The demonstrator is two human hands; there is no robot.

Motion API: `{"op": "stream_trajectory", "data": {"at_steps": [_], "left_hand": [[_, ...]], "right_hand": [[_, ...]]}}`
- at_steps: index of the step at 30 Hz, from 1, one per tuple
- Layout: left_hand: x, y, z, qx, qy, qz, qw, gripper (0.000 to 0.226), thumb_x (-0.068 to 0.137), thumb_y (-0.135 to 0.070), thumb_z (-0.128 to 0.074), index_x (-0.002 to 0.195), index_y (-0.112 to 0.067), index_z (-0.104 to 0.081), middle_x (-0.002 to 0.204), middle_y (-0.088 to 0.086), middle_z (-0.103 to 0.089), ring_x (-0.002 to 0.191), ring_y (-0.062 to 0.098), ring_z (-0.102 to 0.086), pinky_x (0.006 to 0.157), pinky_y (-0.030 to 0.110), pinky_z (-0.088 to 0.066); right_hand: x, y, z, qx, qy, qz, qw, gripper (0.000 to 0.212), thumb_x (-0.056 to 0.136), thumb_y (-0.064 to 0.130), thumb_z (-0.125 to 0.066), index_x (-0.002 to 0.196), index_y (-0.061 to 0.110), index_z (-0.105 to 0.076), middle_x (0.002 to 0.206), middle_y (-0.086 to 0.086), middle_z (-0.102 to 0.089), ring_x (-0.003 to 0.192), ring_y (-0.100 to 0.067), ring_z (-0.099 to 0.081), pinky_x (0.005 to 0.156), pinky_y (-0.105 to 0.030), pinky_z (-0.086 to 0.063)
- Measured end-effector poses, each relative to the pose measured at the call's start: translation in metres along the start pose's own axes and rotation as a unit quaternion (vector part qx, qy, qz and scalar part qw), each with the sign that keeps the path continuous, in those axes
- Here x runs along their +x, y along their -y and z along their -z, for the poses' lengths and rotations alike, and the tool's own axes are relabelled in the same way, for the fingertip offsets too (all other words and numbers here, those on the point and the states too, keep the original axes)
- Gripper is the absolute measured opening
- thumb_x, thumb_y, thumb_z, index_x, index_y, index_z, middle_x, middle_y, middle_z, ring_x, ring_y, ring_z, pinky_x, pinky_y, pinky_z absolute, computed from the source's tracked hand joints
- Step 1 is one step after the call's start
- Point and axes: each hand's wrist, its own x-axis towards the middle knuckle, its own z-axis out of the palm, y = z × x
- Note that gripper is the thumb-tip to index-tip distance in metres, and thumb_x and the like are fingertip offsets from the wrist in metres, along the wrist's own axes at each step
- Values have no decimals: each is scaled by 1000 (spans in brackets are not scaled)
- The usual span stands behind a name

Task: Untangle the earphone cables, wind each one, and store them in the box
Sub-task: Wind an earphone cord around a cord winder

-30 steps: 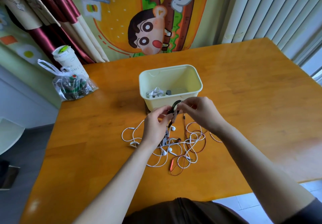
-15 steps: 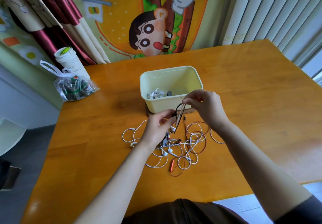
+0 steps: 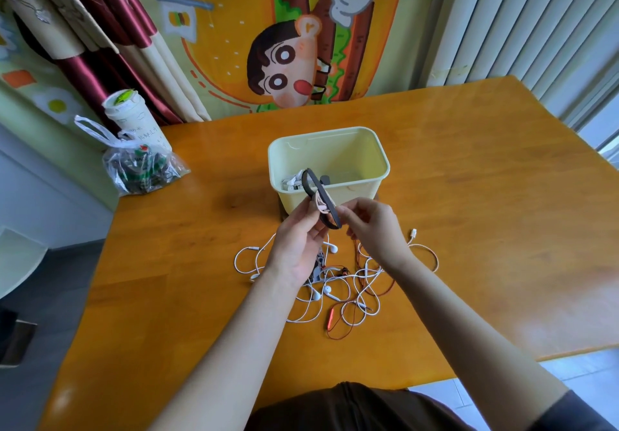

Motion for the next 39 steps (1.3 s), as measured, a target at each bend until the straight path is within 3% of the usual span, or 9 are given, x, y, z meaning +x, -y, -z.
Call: {"op": "stream_trajectory", "data": {"at_steps": [8, 12, 14, 17, 21, 25, 31, 35, 39], "left_hand": [[7, 4, 6, -36, -84, -24, 995, 19, 97, -8, -48, 109, -8, -63, 94, 9, -62, 85, 17, -58, 98, 30, -44], [8, 3, 5, -21, -138, -57, 989, 18, 95, -5, -52, 106, -10, -66, 104, 9, -66, 94, 17, -60, 97, 29, -47], [8, 2, 4, 65, -159, -106, 979, 20, 94, -3, -55, 97, -19, -67, 96, 0, -69, 90, 11, -64, 88, 24, -51], [7, 4, 13, 247, -172, -182, 936, 21, 91, -6, -60, 98, -25, -66, 90, -10, -70, 84, 0, -66, 74, 15, -50], [10, 8, 31, 413, -158, -232, 866, 19, 88, -8, -64, 104, -16, -70, 97, 4, -71, 88, 14, -67, 79, 29, -55], [3, 13, 36, 499, -122, -244, 822, 21, 87, -6, -65, 107, -12, -70, 97, 1, -66, 87, 12, -64, 73, 9, -45], [-14, 14, 17, 497, -6, -239, 834, 24, 88, -5, -63, 105, -21, -68, 94, -17, -60, 89, -1, -58, 77, 6, -44], [-12, 15, 15, 489, -3, -224, 843, 23, 90, -6, -61, 109, -15, -69, 99, -9, -63, 91, 0, -58, 76, 5, -43], [-14, 14, 13, 451, -11, -202, 869, 22, 90, -5, -60, 102, -23, -65, 94, -12, -66, 87, -8, -60, 76, 7, -46]], "right_hand": [[-17, 0, -13, -15, 32, -25, 999, 18, 93, 21, -57, 81, 12, -67, 66, 1, -62, 55, -7, -53, 60, -30, -50], [-19, 3, -12, -40, 46, -9, 998, 17, 93, 26, -57, 85, 16, -68, 64, 11, -59, 52, 3, -52, 53, -12, -42], [-20, 6, -11, -53, 50, 5, 997, 15, 93, 27, -58, 85, 19, -67, 63, 13, -58, 54, 2, -52, 53, -10, -40], [-22, 11, -10, -87, 66, 34, 993, 16, 92, 28, -58, 91, 16, -69, 65, 15, -56, 55, 0, -51, 52, -11, -39], [-21, 20, -2, -117, 98, 68, 986, 17, 92, 27, -59, 91, 15, -70, 66, 21, -54, 60, 9, -52, 54, -8, -38], [-11, 26, 12, -157, 95, 88, 979, 22, 89, 31, -62, 80, 13, -70, 59, 17, -52, 57, 6, -50, 52, -10, -37], [3, 23, 31, -132, 38, 78, 987, 20, 89, 26, -63, 77, 11, -70, 61, 18, -56, 57, 9, -53, 53, -8, -37], [5, 18, 34, -128, 20, 75, 989, 16, 88, 25, -63, 76, 15, -67, 62, 16, -57, 56, 1, -55, 54, -11, -39], [5, 16, 36, -127, -2, 72, 989, 14, 89, 24, -63, 77, 17, -66, 60, 7, -58, 55, -7, -53, 54, -16, -40]]}}
